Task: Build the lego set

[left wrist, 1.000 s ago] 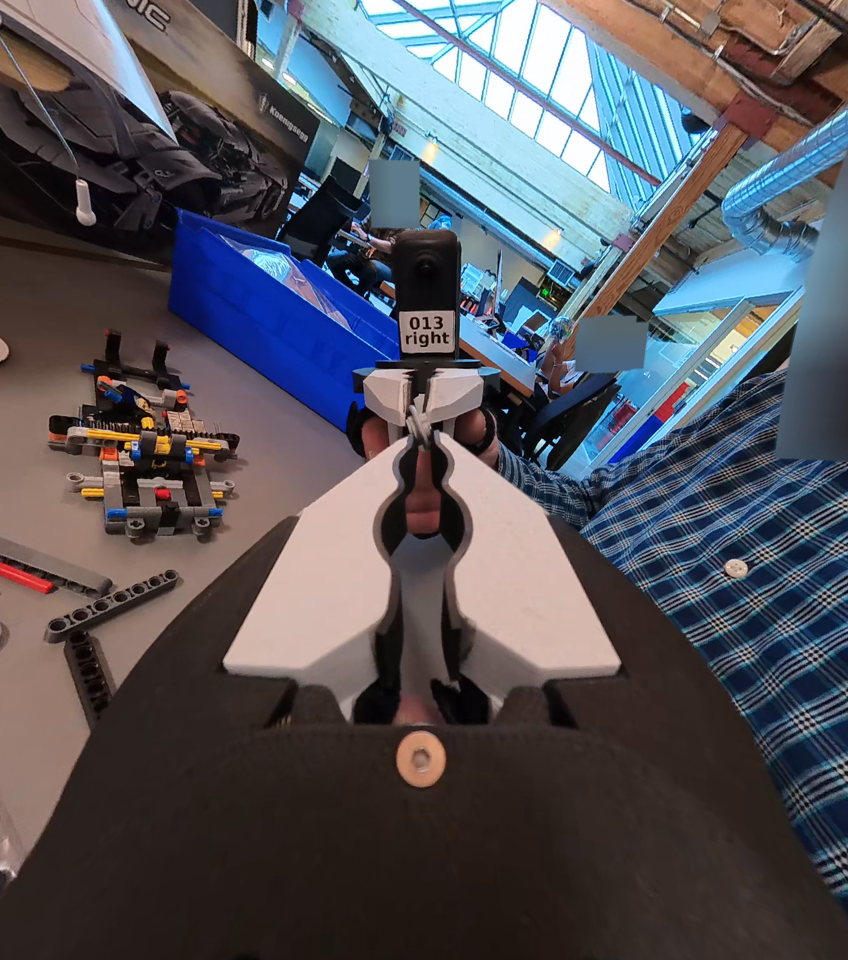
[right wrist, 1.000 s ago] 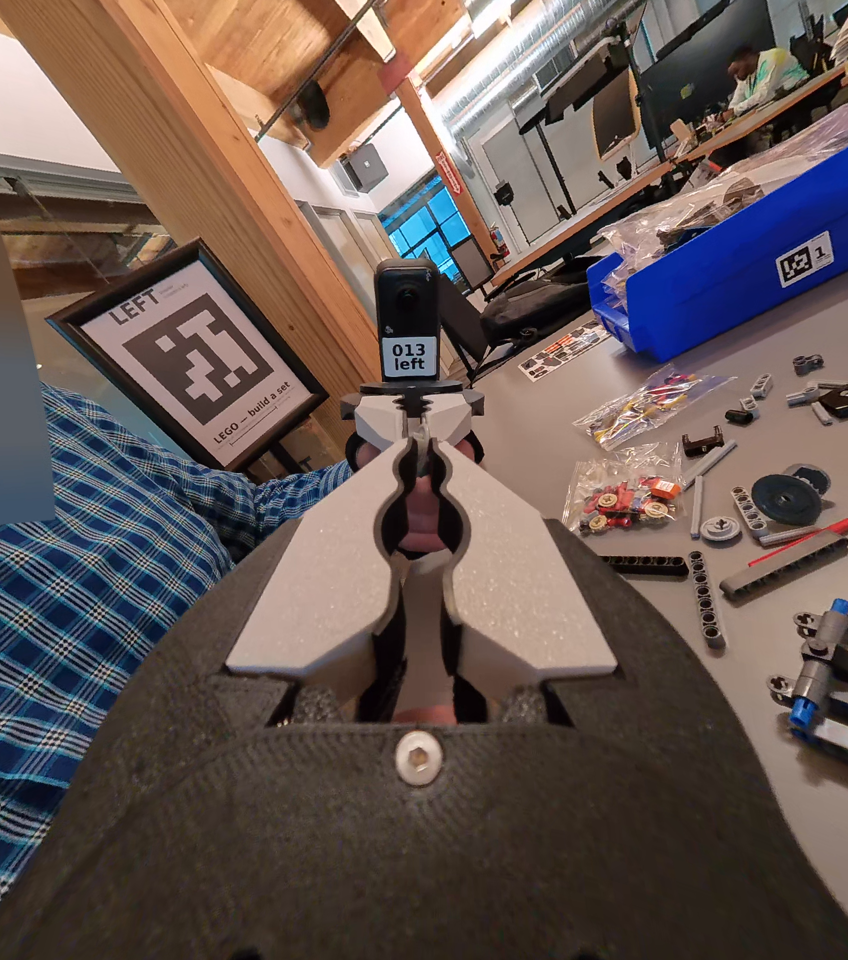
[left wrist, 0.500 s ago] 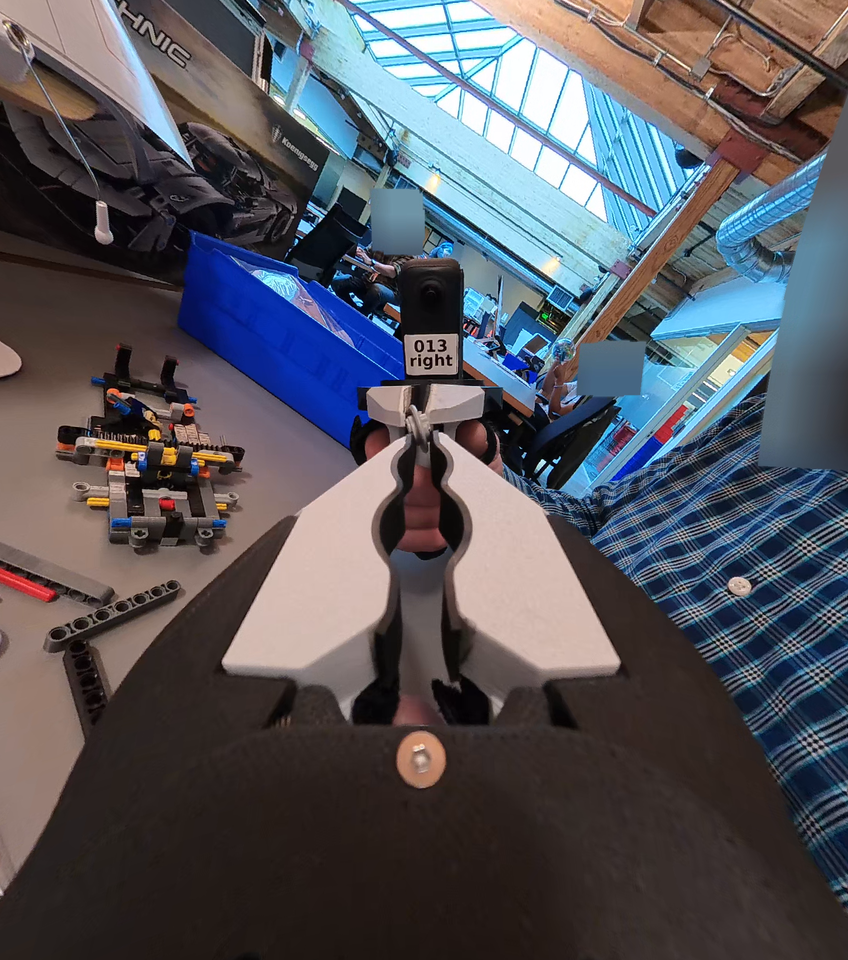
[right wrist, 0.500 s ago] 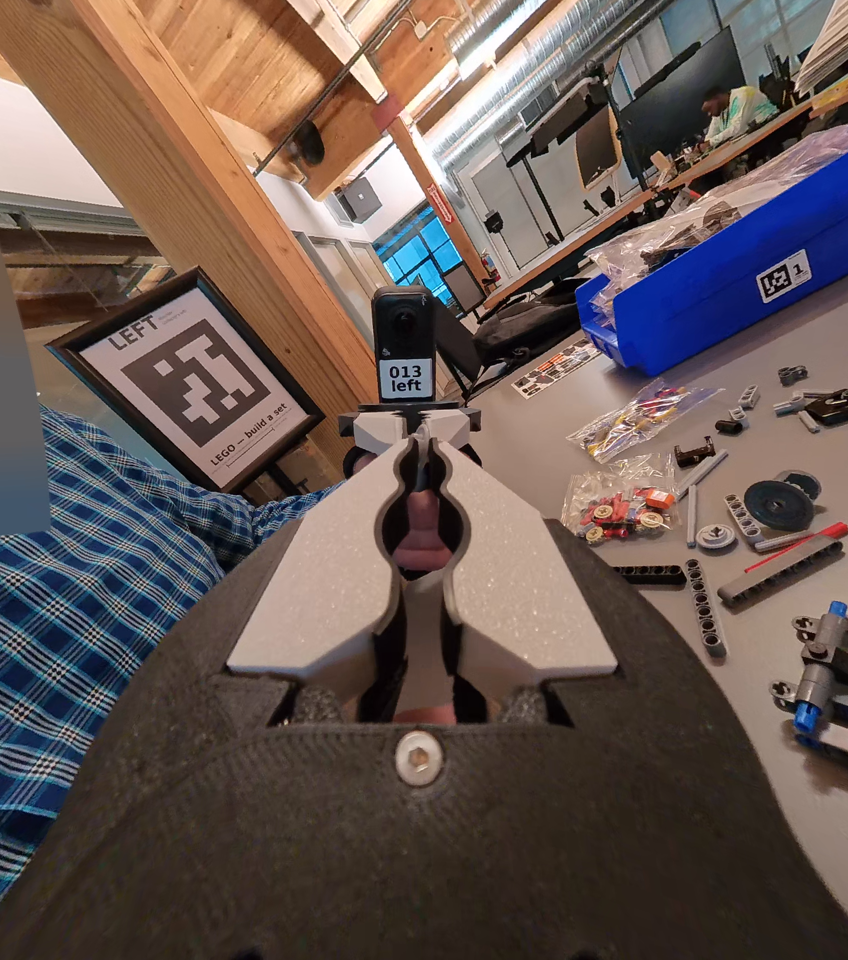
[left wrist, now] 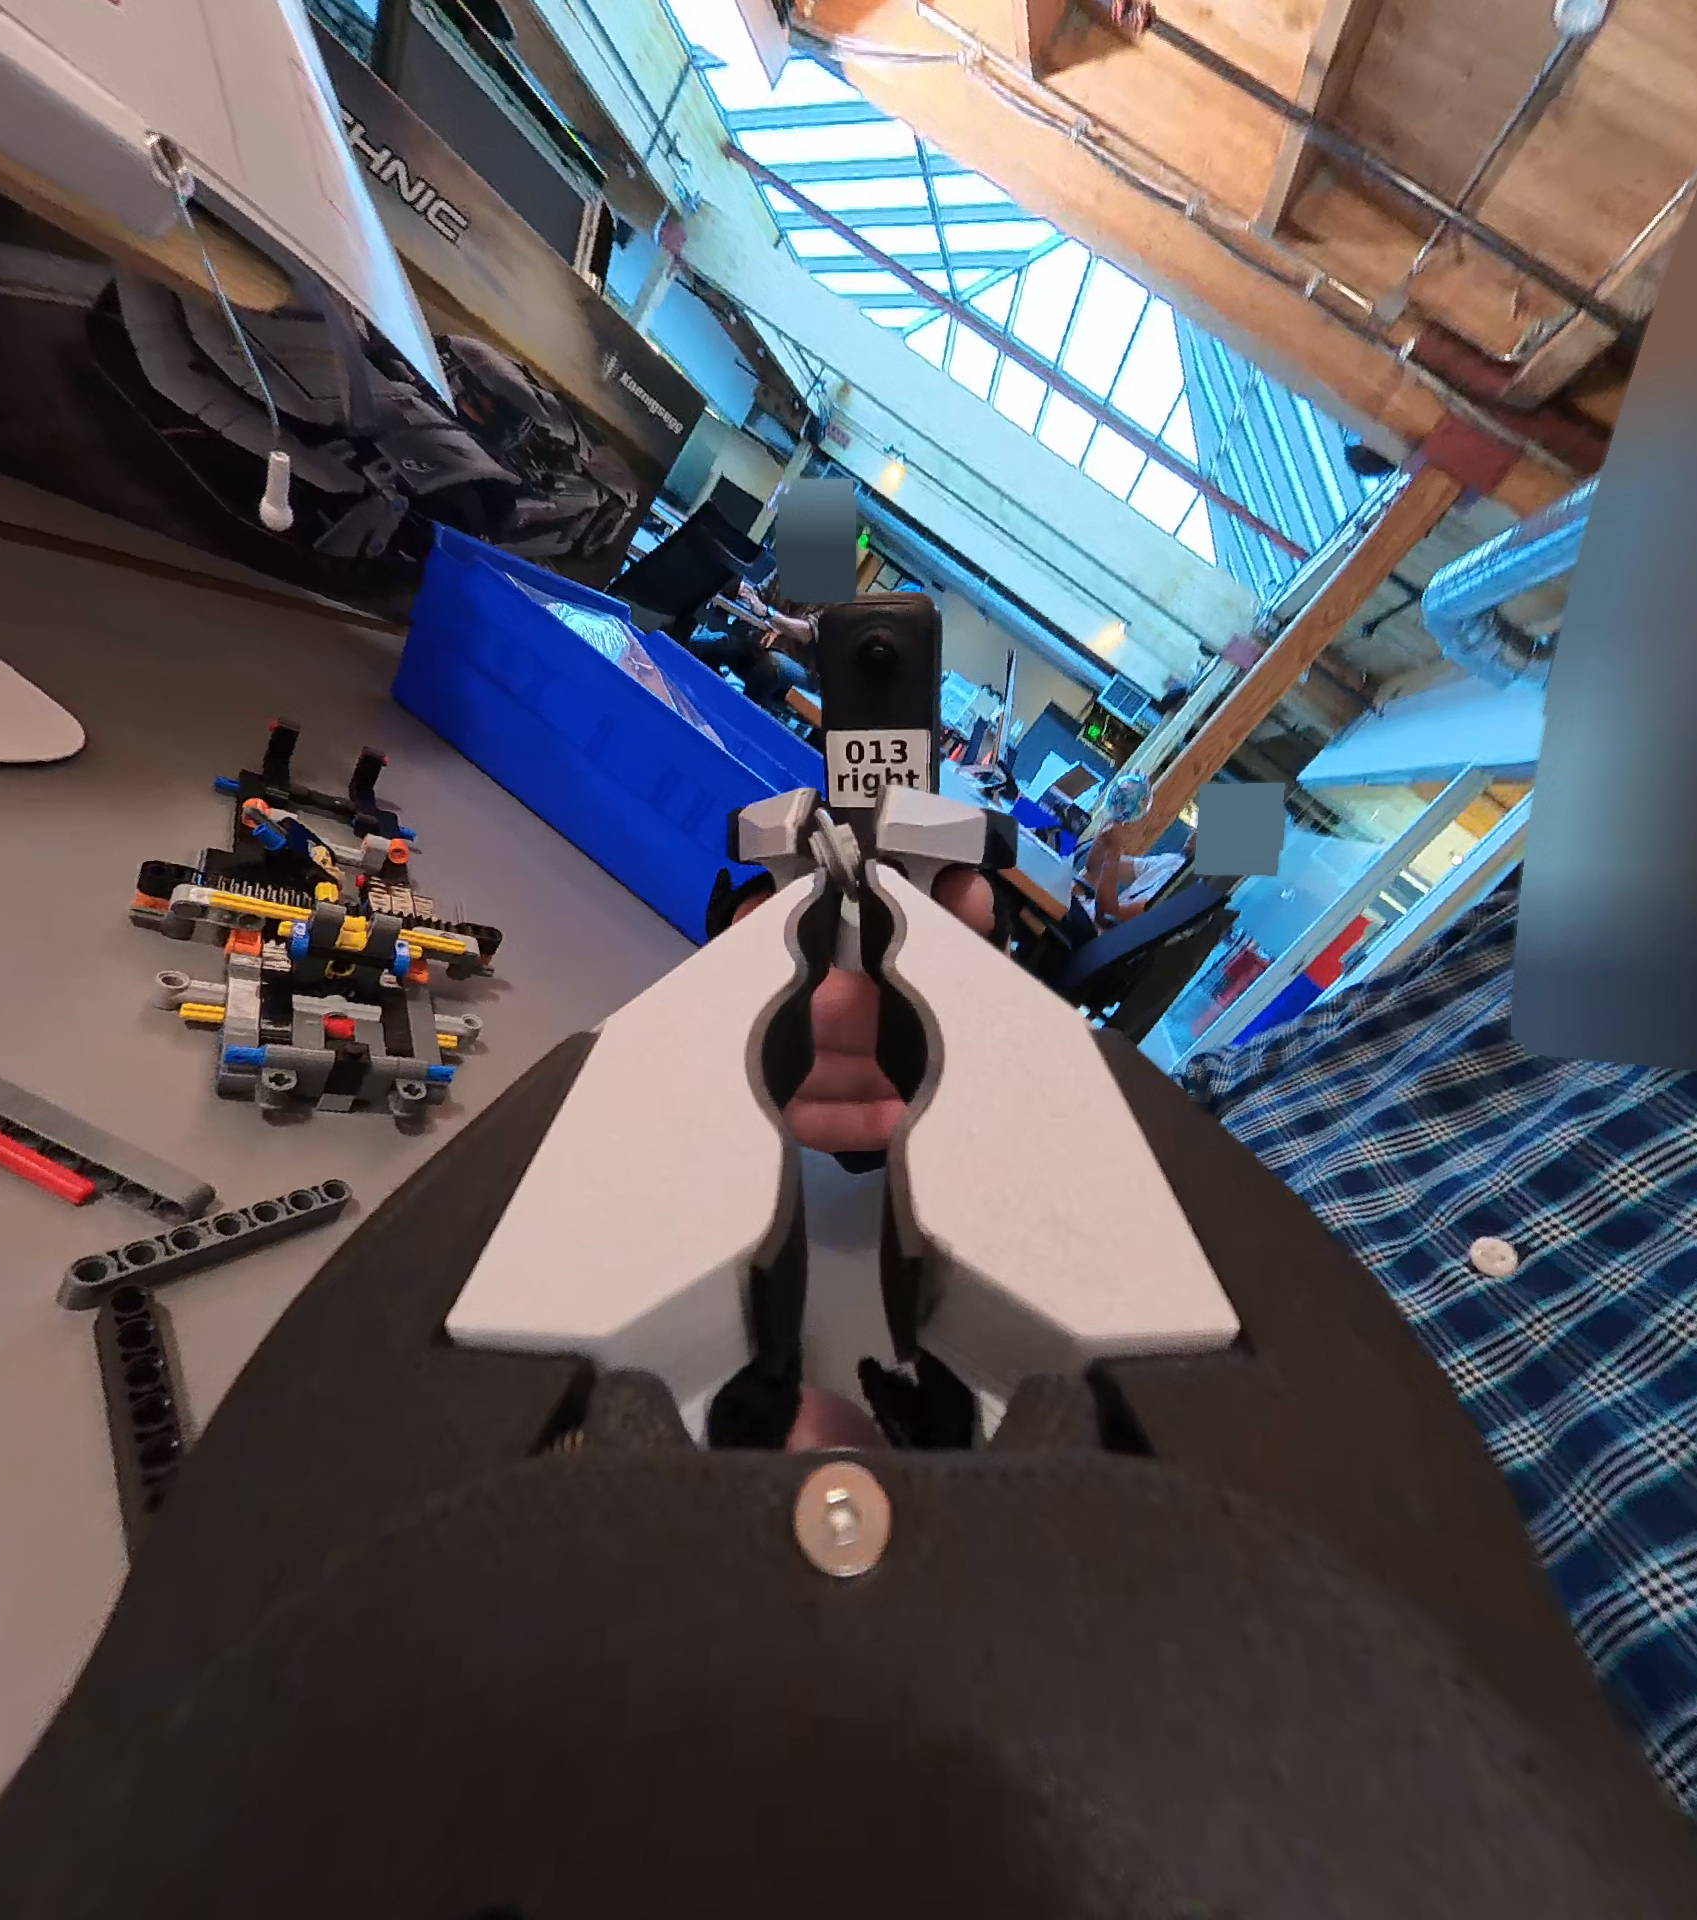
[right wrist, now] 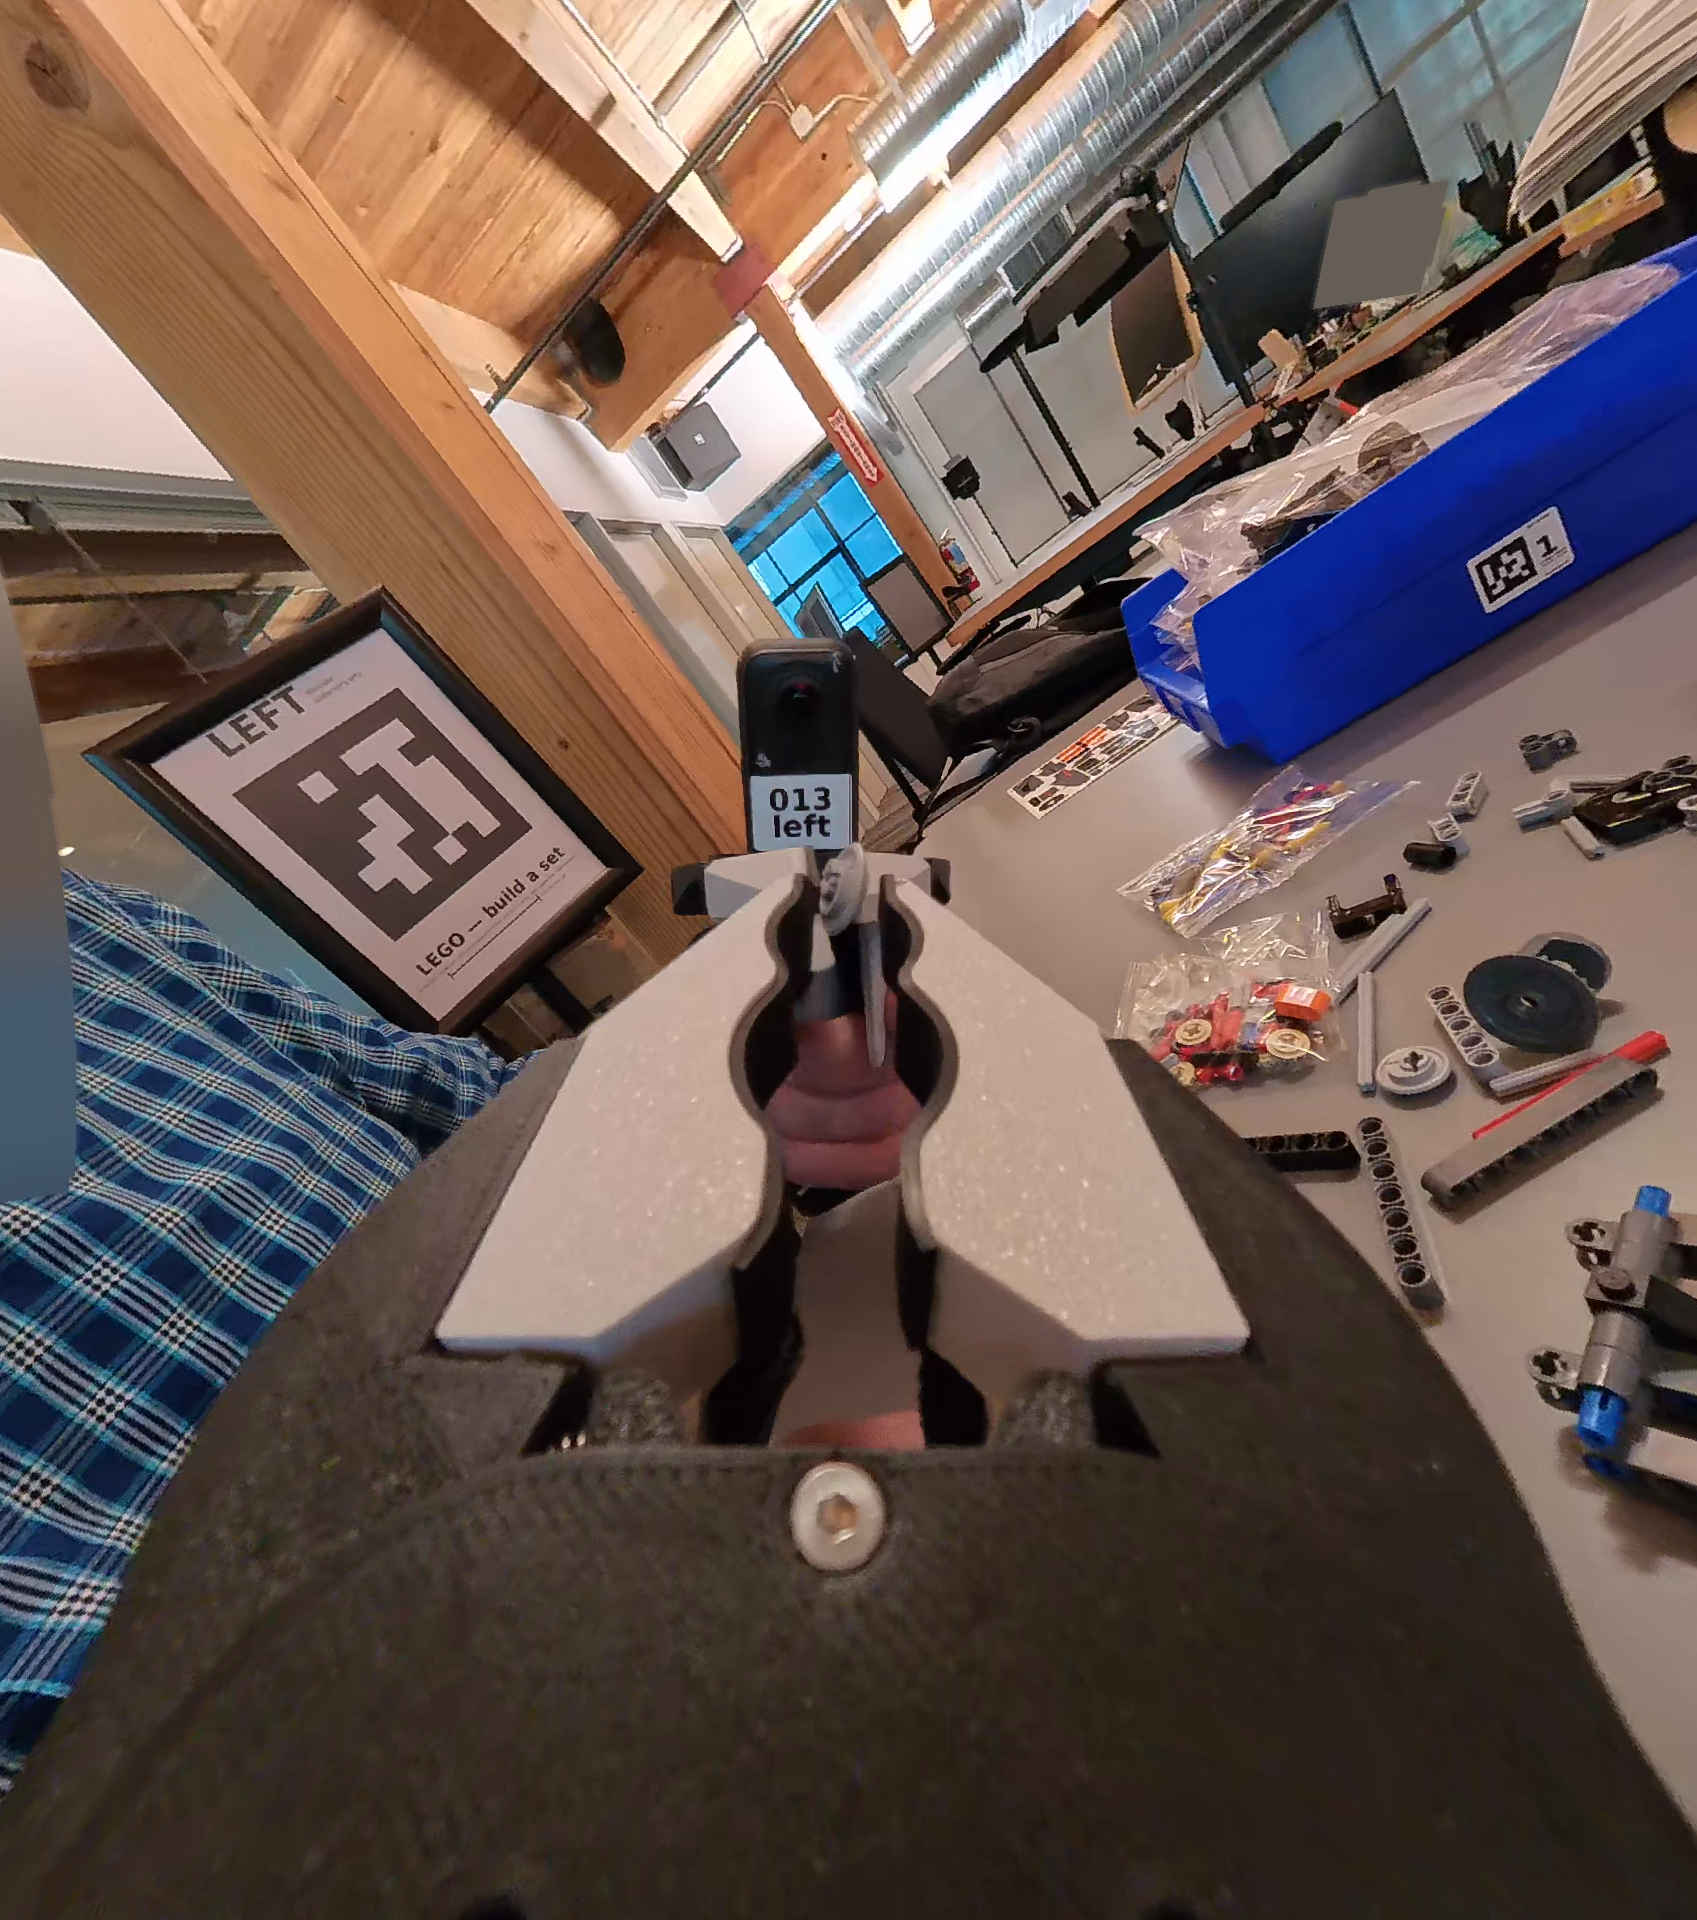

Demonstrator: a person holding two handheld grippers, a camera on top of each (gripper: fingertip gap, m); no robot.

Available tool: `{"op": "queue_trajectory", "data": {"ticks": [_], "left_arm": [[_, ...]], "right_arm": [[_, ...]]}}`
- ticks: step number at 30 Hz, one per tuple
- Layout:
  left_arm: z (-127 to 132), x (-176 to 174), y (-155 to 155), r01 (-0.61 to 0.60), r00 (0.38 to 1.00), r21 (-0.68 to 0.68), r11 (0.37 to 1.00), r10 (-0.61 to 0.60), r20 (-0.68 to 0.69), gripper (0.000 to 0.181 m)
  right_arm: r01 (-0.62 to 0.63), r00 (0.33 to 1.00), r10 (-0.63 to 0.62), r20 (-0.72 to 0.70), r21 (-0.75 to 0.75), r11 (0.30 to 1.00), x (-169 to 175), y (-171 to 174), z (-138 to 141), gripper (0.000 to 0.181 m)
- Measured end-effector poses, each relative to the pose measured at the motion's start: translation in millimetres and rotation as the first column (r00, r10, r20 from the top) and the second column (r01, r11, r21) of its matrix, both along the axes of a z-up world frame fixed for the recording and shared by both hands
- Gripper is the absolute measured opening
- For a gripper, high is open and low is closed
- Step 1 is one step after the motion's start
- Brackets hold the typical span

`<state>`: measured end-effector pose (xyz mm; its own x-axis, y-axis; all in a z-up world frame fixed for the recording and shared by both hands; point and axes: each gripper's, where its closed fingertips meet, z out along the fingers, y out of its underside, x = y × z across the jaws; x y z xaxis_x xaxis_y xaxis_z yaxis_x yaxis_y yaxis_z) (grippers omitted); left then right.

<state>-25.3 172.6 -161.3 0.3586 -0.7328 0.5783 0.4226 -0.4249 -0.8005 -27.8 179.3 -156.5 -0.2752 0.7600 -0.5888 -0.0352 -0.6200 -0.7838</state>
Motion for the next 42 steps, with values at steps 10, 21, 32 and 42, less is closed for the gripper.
{"op": "queue_trajectory", "data": {"ticks": [10, 21, 32, 42], "left_arm": [[2.2, 3.0, -4.5, 0.03, 0.999, 0.018, 0.999, -0.031, 0.033, 0.001], [3.5, -0.4, -3.1, 0.036, 0.997, 0.013, 0.999, -0.036, 0.062, 0.005], [8.4, -5.5, -8.3, 0.089, 0.988, 0.021, 0.996, -0.091, 0.123, 0.01], [9.7, -9.1, -14.2, 0.104, 0.987, 0.012, 0.994, -0.105, 0.124, 0.014]], "right_arm": [[-0.035, 0.999, 0.035, 0.001, 0.012, 0.999, -0.5, -6.9, 1.5, 0.001], [0.192, 0.955, -0.295, 0.018, 0.72, 0.667, -2.3, -13.2, 8.3, 0.0], [0.134, 0.862, -0.42, -0.285, 0.926, -0.353, -4.0, -34.3, 12.0, 0.0], [0.121, 0.853, -0.405, -0.329, 0.88, -0.46, -3.2, -31.4, 10.3, 0.0]]}}
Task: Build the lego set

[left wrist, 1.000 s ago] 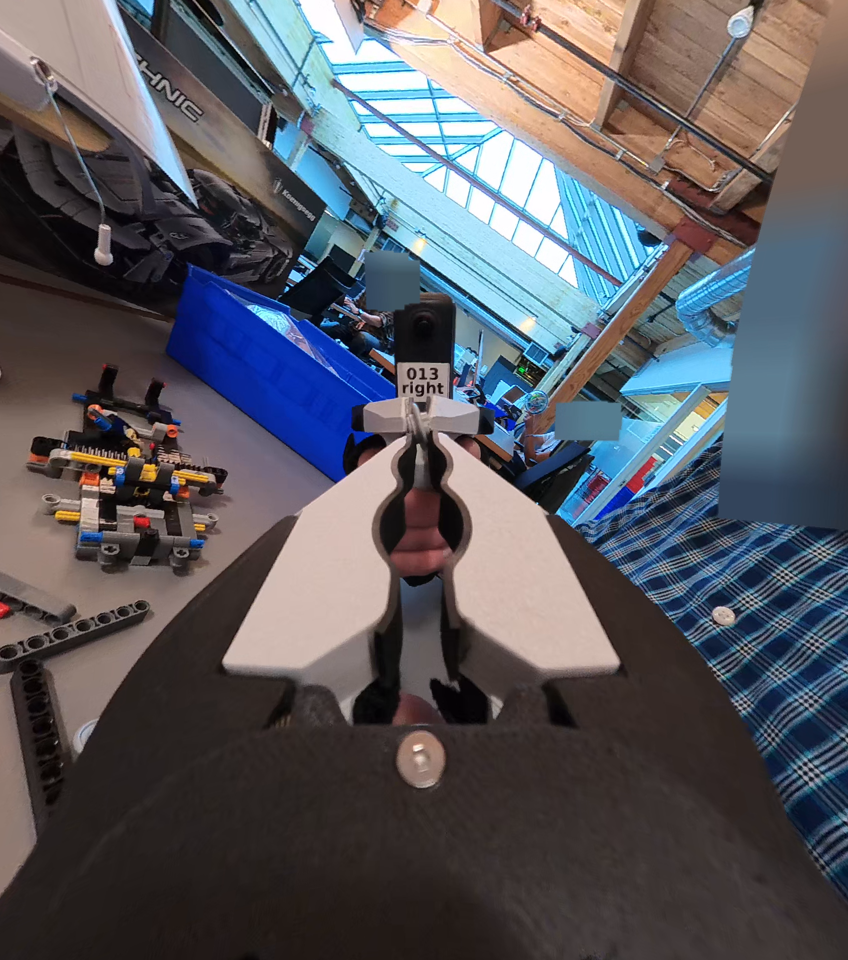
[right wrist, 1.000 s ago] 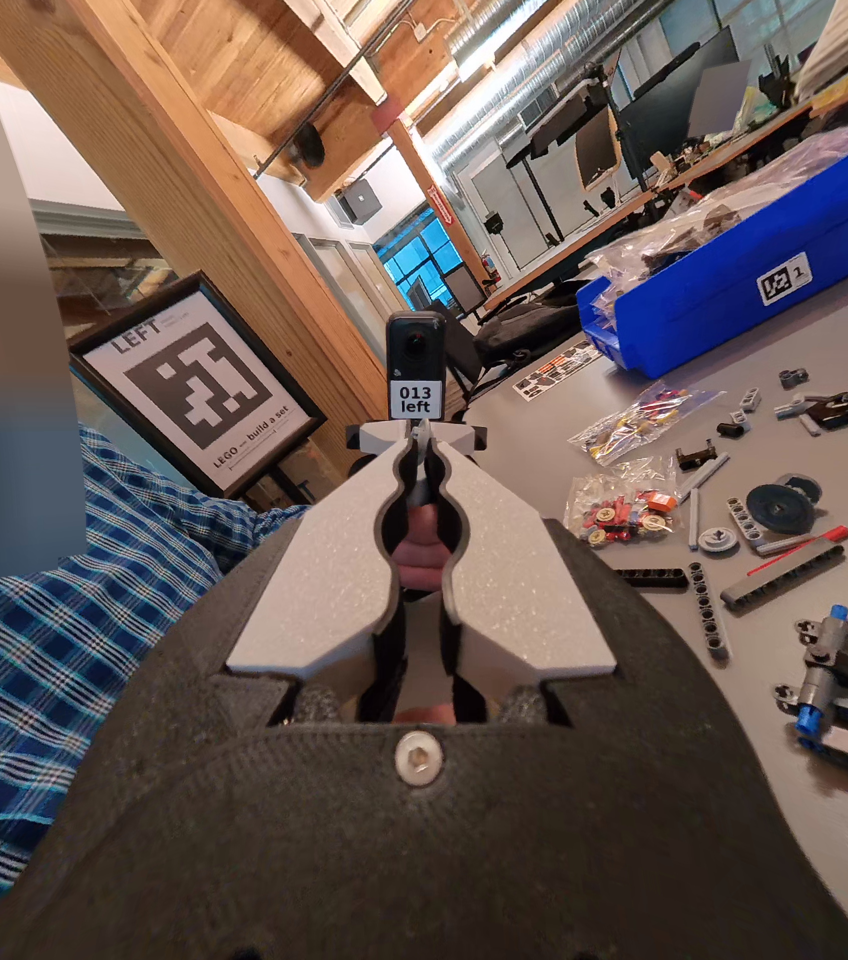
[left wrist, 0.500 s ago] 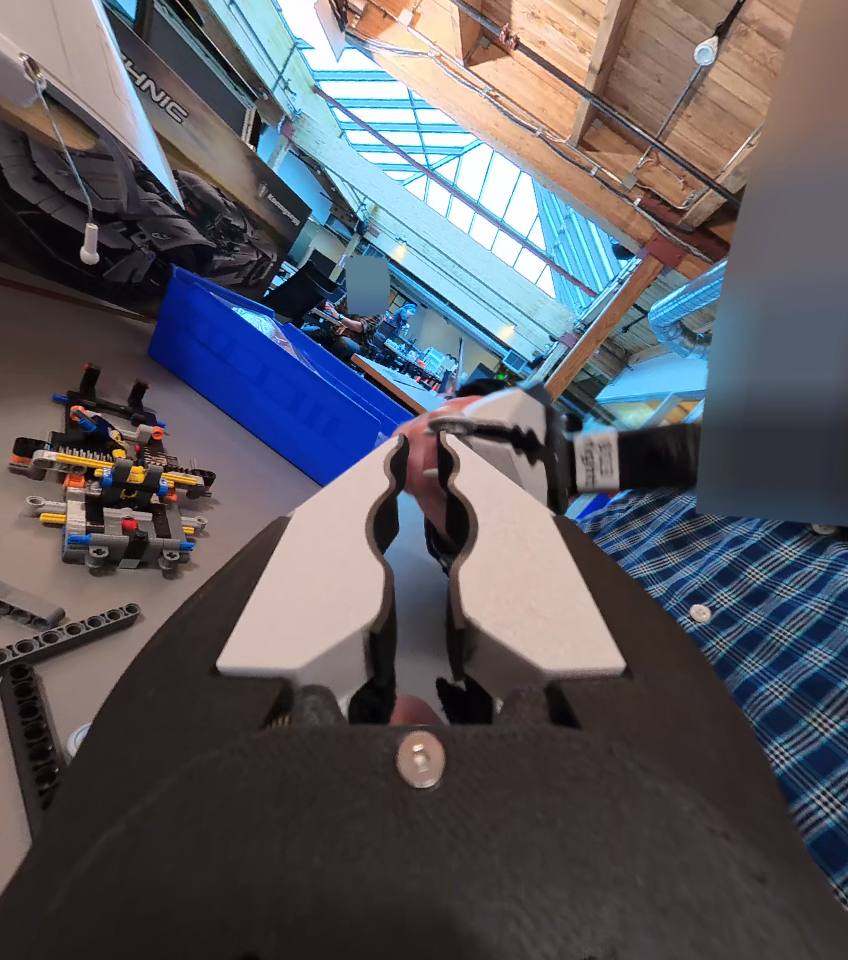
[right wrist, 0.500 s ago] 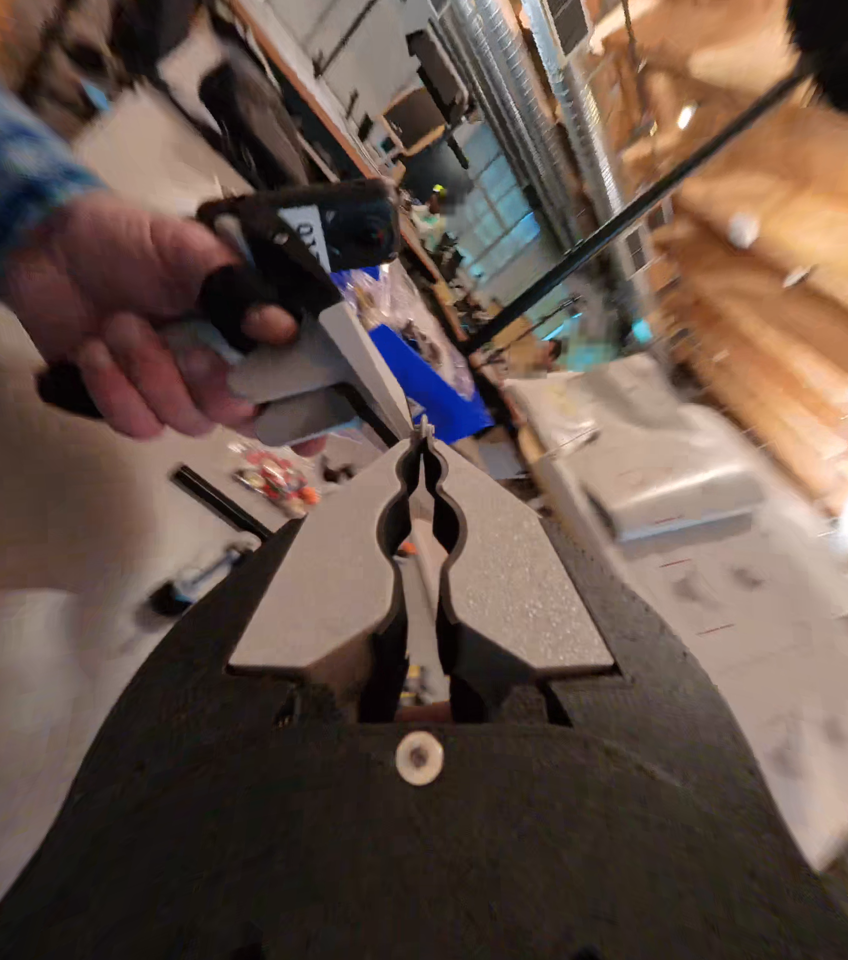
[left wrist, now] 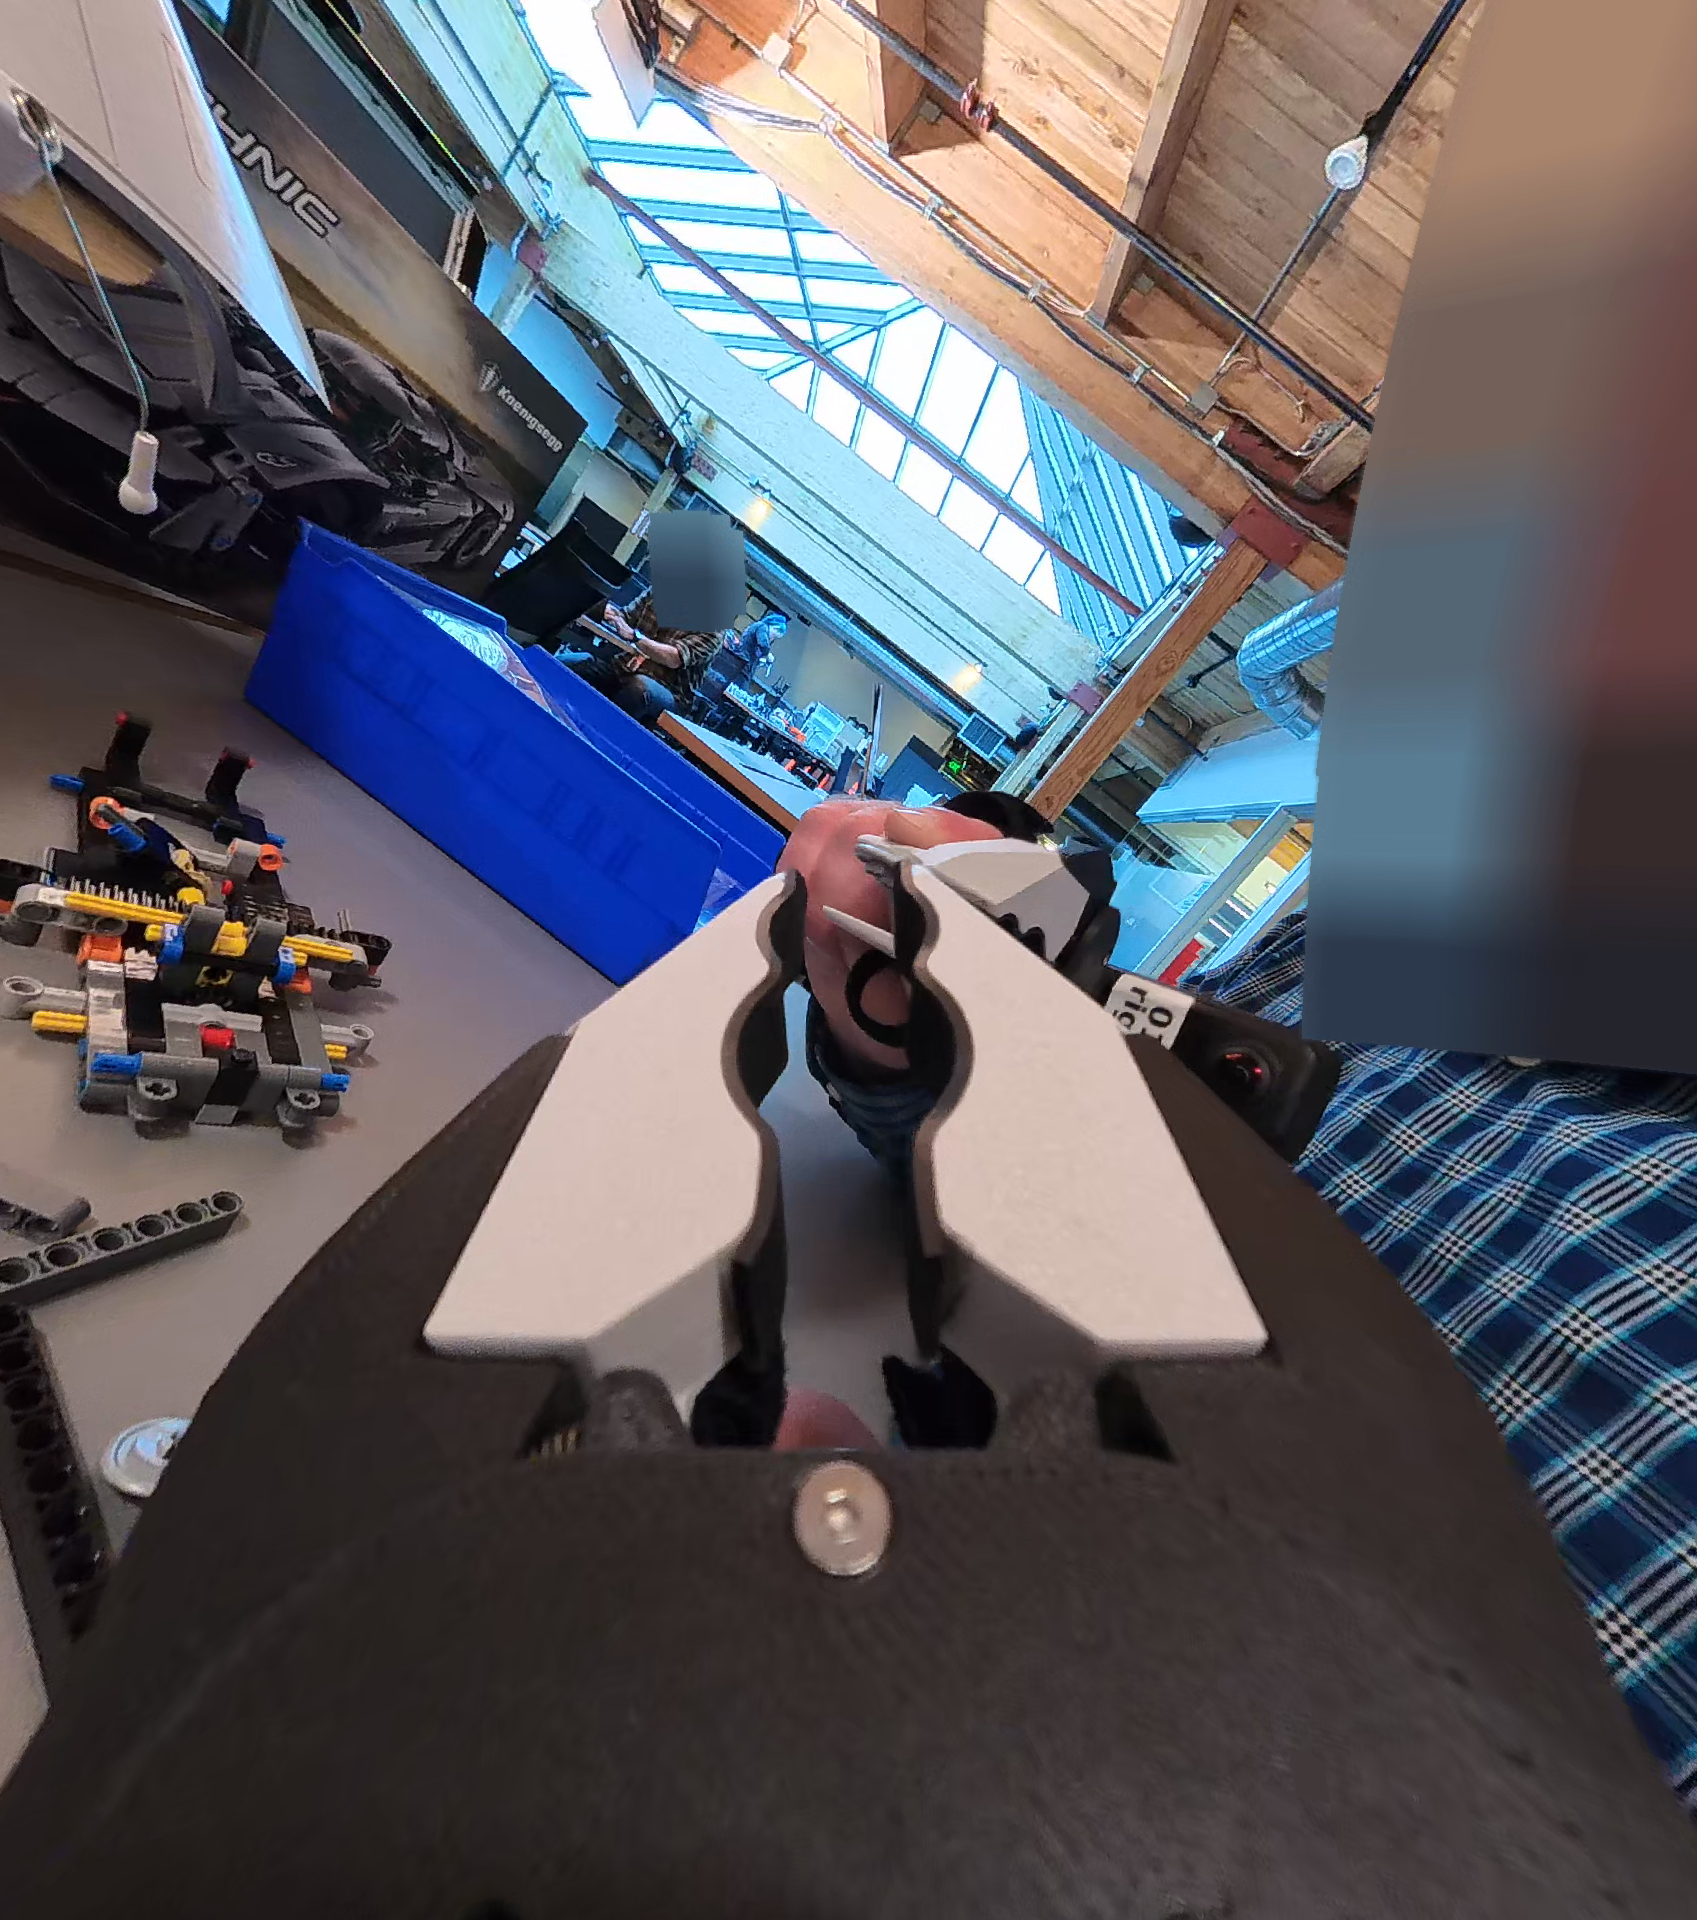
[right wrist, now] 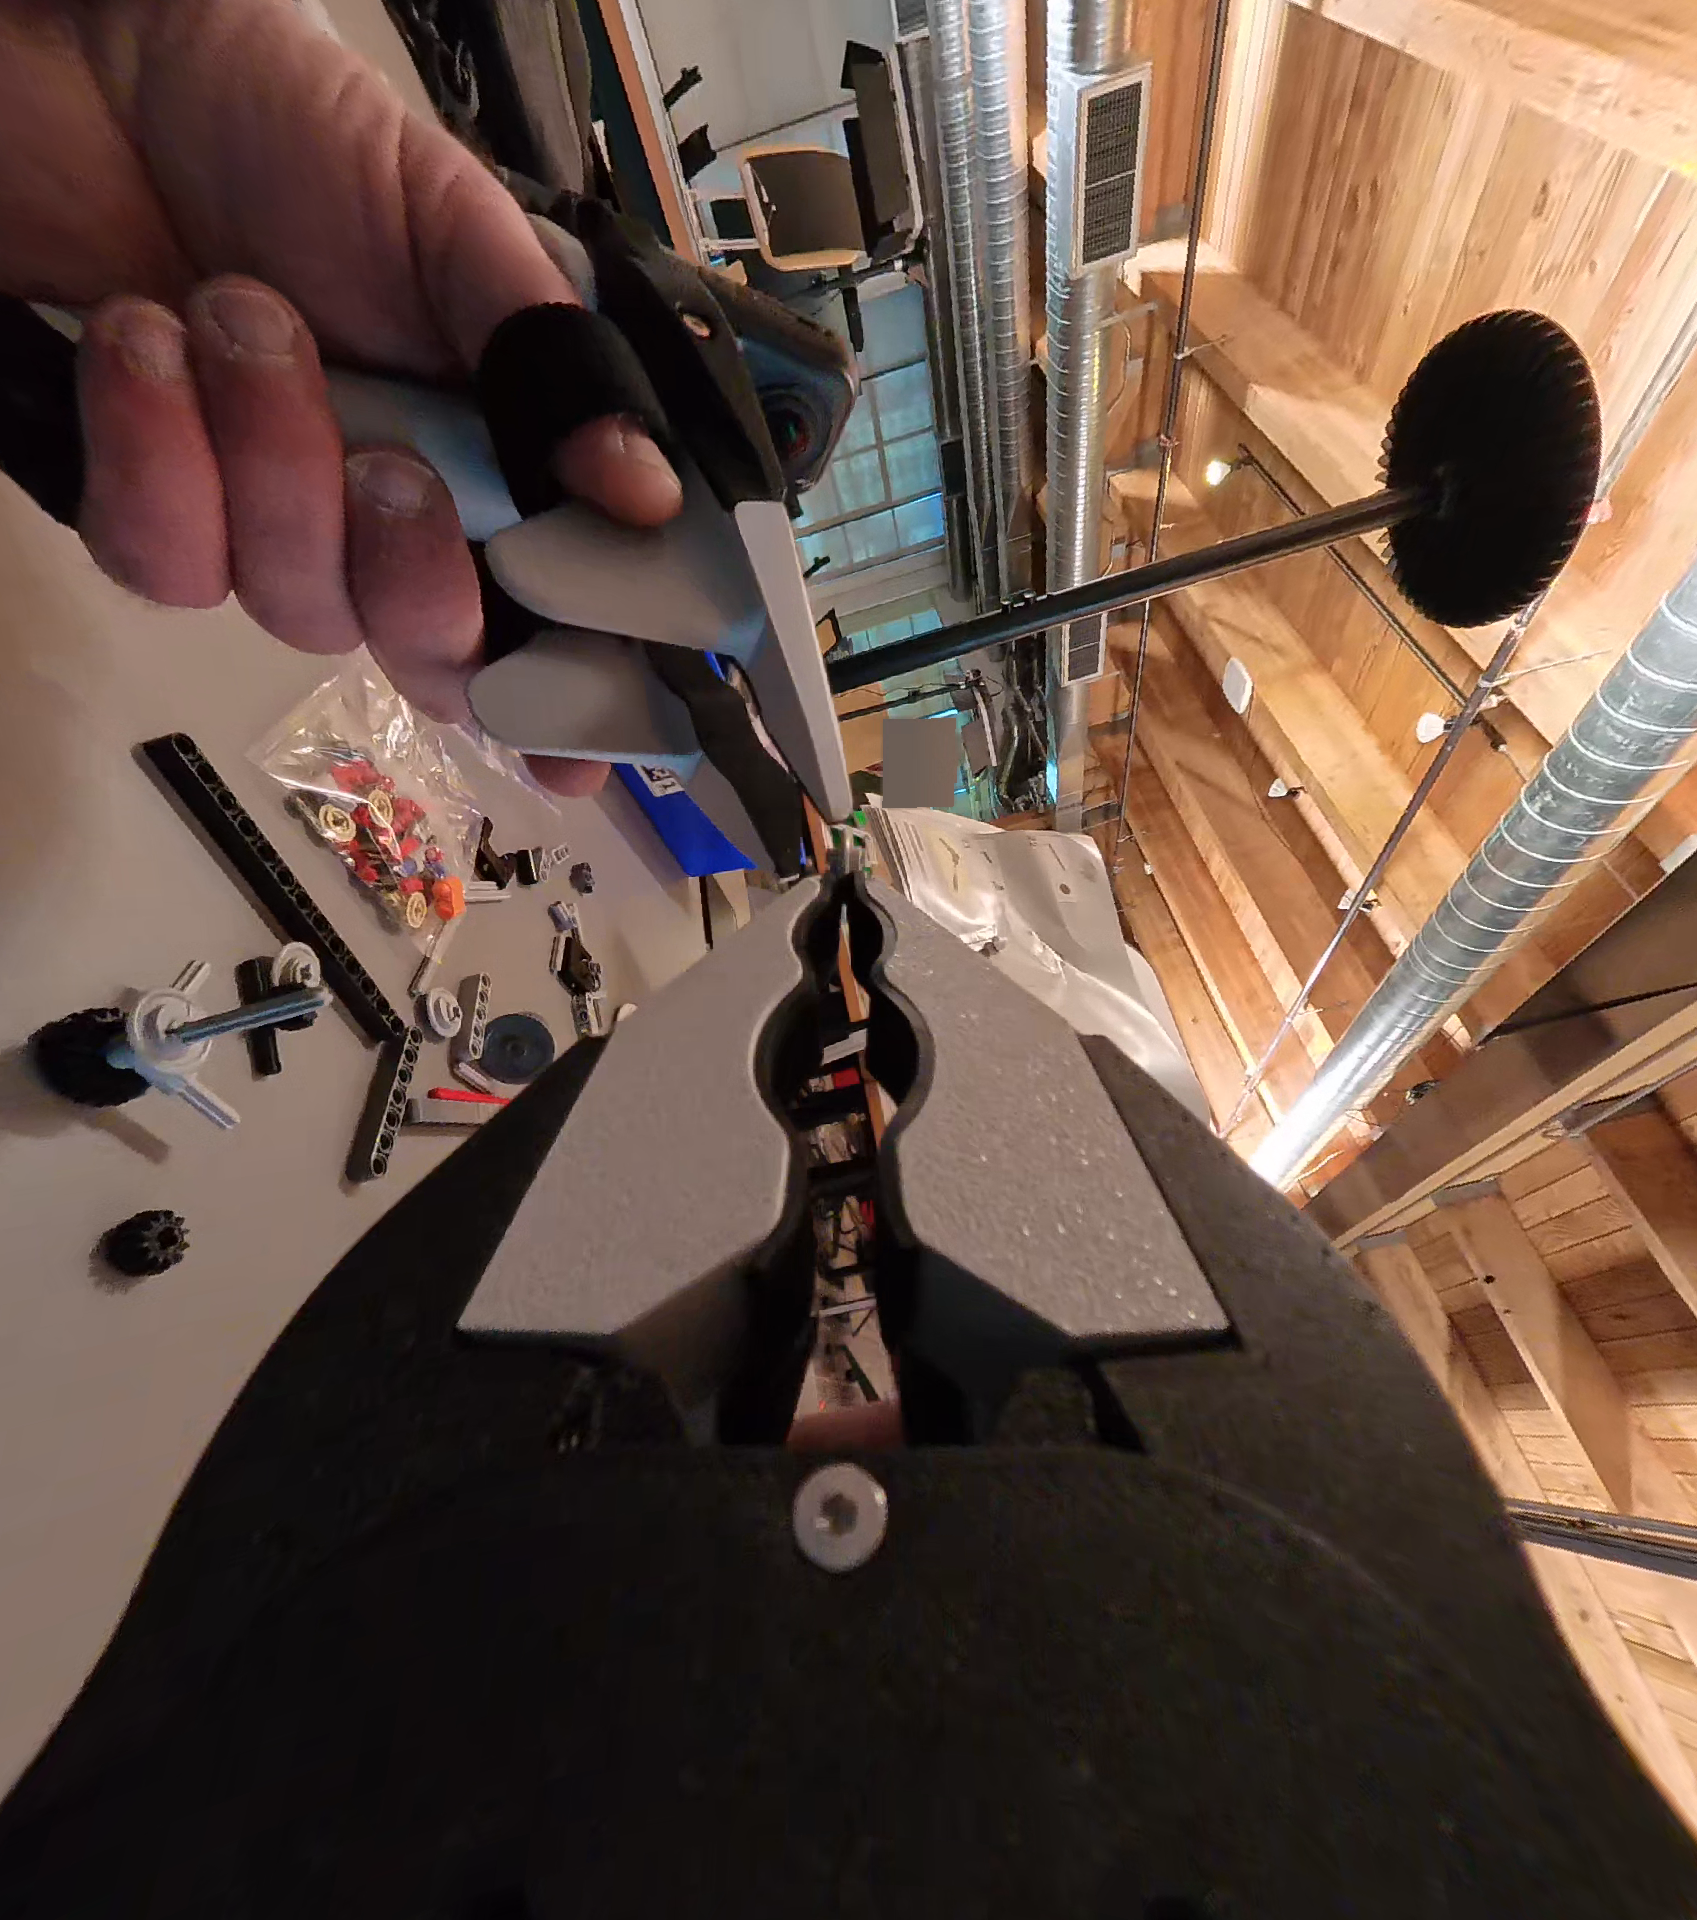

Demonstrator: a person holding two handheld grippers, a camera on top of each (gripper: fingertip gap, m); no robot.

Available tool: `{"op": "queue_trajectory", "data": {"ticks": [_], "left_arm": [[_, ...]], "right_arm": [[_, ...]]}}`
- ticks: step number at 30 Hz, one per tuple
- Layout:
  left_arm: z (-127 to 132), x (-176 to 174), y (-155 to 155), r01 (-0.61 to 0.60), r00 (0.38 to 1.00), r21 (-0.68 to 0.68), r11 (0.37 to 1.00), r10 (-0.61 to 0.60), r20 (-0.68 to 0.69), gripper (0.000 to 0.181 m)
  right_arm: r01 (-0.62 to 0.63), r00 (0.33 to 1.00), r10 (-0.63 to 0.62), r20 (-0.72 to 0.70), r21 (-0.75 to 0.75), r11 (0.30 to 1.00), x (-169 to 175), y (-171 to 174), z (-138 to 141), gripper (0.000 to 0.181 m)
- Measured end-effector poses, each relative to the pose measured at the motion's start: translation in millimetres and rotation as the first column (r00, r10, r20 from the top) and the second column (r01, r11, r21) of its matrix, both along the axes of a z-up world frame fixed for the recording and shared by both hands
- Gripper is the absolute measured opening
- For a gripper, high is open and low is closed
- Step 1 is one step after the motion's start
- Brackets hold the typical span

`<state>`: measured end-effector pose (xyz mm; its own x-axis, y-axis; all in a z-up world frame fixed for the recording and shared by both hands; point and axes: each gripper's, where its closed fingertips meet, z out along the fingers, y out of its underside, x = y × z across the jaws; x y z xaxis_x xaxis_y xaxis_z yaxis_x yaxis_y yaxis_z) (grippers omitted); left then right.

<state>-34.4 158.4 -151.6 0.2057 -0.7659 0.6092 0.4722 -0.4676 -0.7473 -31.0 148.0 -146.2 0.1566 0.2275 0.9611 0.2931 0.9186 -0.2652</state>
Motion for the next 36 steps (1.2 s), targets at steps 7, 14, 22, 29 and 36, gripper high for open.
{"op": "queue_trajectory", "data": {"ticks": [7, 14, 22, 29, 36], "left_arm": [[1.4, 6.2, -3.8, 0.009, 1.0, -0.017, 1.0, -0.01, -0.021, 0.017], [-2.7, 11.2, 2.8, -0.04, 0.996, -0.033, 0.999, 0.037, -0.075, 0.008], [-5.0, 9.8, 2.4, -0.047, 0.993, -0.001, 0.999, 0.046, -0.106, 0.007], [-6.4, 7.7, 1.9, -0.029, 0.993, 0.021, 0.999, 0.032, -0.114, 0.007], [-9.6, 5.2, 2.4, 0.005, 0.992, 0.02, 1.0, -0.003, -0.126, 0.007]], "right_arm": [[0.01, 1.0, -0.01, 0.01, 0.025, 1.0, -0.8, 1.9, -4.1, 0.0], [0.028, 0.999, -0.029, 0.017, 0.037, 0.999, -1.1, 5.4, -8.7, 0.0], [0.035, 0.999, -0.036, 0.029, 0.033, 0.999, -2.0, 5.6, -11.9, 0.0], [0.012, 1.0, -0.011, 0.025, -0.06, 0.998, -3.2, 4.4, -13.0, 0.0], [-0.049, 0.999, 0.053, 0.009, -0.238, 0.97, 1.6, 4.4, -8.9, 0.005]]}}
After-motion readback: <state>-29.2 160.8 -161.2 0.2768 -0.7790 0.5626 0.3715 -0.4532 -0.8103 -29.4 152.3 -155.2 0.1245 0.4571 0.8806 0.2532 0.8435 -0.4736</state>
